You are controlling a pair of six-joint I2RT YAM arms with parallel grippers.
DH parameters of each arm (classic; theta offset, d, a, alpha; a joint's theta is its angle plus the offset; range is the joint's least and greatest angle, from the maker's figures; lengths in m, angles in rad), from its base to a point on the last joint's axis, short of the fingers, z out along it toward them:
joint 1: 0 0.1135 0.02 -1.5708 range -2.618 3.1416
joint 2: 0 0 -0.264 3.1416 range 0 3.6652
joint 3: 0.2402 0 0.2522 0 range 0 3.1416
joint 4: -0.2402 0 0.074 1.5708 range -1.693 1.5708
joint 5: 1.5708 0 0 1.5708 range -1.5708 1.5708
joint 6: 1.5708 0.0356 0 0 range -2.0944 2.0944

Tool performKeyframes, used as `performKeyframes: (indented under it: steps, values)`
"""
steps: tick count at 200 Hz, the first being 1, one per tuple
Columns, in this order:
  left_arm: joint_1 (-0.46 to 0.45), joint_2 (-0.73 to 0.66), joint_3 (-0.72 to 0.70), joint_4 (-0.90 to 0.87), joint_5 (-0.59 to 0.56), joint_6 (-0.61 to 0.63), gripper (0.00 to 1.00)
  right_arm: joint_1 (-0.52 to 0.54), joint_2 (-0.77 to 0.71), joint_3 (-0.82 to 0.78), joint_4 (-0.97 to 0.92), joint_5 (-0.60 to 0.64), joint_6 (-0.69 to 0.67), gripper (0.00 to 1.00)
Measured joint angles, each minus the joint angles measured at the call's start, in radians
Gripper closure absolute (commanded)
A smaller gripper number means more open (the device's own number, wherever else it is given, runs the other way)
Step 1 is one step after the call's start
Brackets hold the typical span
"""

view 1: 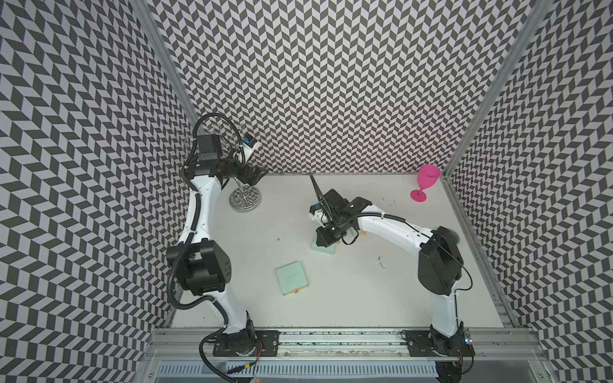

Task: Place the earrings into the drawer-style jewelry box
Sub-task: Move the jewelry box to the center of the board.

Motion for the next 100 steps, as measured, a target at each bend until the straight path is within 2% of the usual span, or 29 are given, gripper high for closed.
performKeyframes:
  steps: [31, 100]
  values:
    - [-0.022, -0.158, -0.203, -0.003, 0.015, 0.013, 0.09, 0.017, 0.117, 0.006, -0.006, 0.001, 0.000, 0.86]
    - [-0.106, -0.172, -0.272, -0.013, 0.048, 0.049, 0.11, 0.014, 0.132, 0.008, -0.025, 0.057, -0.005, 0.86]
